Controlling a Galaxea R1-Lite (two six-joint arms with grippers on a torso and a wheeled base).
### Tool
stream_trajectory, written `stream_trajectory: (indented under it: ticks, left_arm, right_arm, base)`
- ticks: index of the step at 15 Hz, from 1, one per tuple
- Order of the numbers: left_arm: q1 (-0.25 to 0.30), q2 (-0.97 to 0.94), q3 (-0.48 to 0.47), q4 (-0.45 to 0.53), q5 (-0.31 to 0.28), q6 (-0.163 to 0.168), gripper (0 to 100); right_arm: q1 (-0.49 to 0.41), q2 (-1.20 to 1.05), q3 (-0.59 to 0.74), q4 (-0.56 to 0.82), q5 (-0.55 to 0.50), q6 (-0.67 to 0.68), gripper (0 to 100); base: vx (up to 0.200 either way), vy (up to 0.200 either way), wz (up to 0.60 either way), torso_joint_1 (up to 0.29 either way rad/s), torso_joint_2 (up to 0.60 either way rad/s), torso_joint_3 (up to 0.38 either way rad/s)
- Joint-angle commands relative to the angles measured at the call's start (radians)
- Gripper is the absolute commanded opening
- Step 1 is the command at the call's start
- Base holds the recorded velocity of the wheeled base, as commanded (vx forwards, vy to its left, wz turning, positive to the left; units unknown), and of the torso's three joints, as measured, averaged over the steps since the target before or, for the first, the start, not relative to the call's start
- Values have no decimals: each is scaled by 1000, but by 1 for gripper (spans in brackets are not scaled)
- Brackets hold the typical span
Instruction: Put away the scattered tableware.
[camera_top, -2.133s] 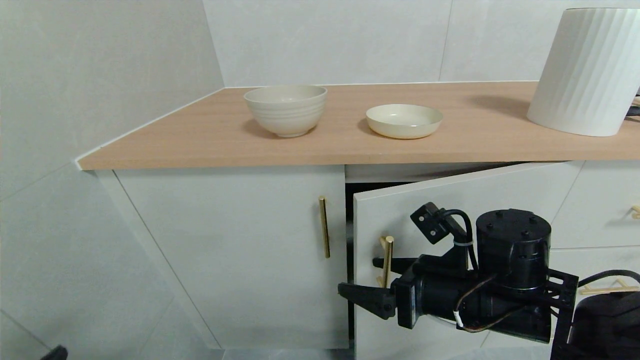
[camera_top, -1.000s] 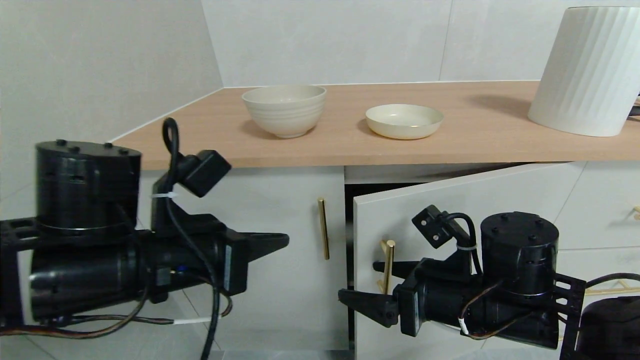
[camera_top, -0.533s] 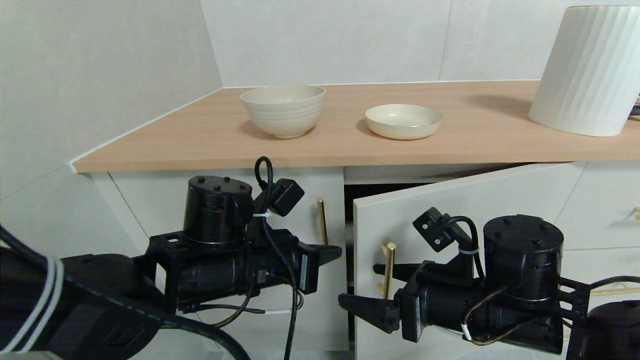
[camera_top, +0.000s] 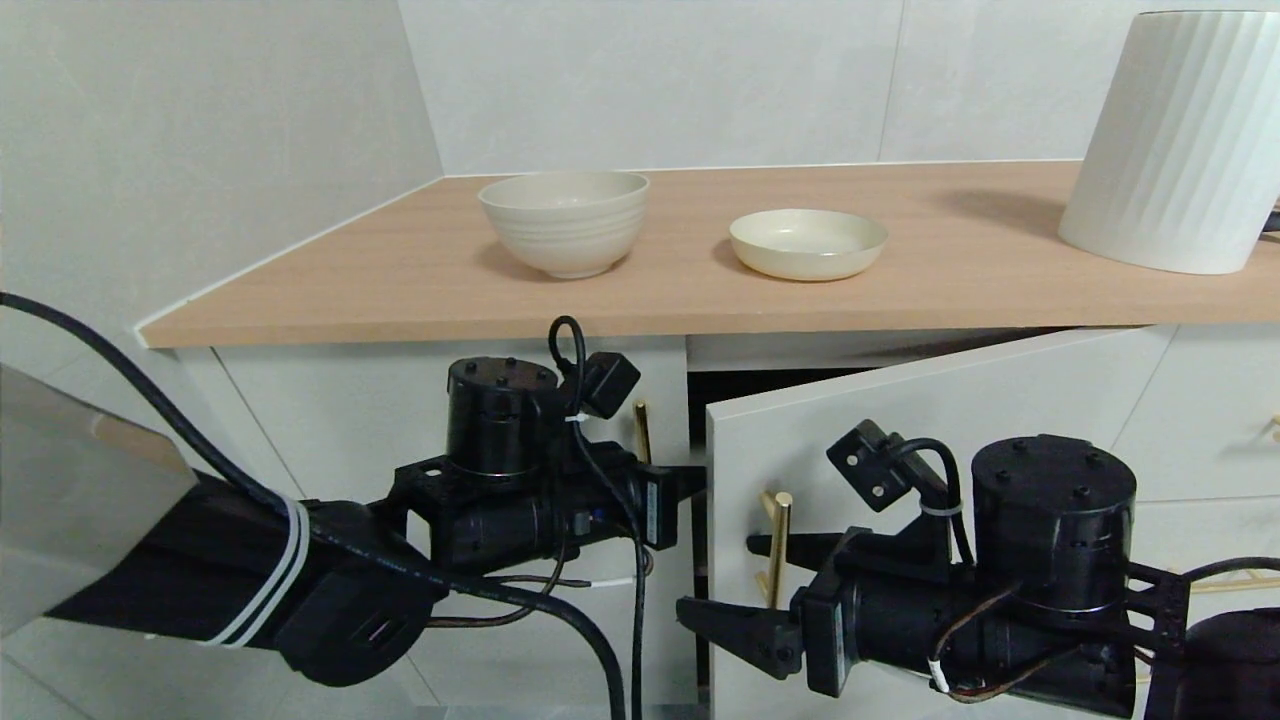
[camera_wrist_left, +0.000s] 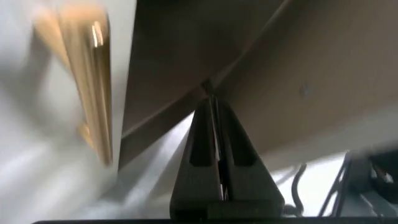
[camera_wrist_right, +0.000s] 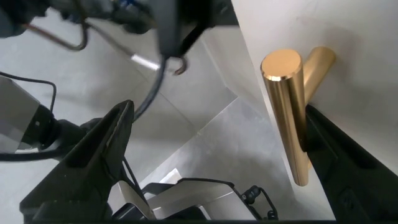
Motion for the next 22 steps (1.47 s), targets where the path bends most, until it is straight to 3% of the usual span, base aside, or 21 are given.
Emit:
stream_trajectory:
  ticks: [1, 9, 16, 20, 22]
  left_arm:
    - [-2, 33, -42, 0, -1, 0, 0]
    - [-38, 43, -59, -23, -1, 0, 0]
    - [-72, 43, -59, -24, -1, -2, 0]
    - [-83, 42, -62, -30, 1, -5, 0]
    - [-94, 37, -64, -29, 2, -45, 0]
  right_arm:
    - [4, -1, 1, -1, 4, 0, 100]
    - [-15, -3, 3, -1, -15, -1, 100]
    - [-180, -96, 53, 12, -65, -61, 100]
    - [-199, -303, 159, 200, -99, -72, 100]
    - [-199, -383, 230, 302, -144, -69, 100]
  base:
    - [0, 0, 0, 0, 0, 0]
    - [0, 0, 0, 0, 0, 0]
    - [0, 0, 0, 0, 0, 0]
    - [0, 0, 0, 0, 0, 0]
    - [0, 0, 0, 0, 0, 0]
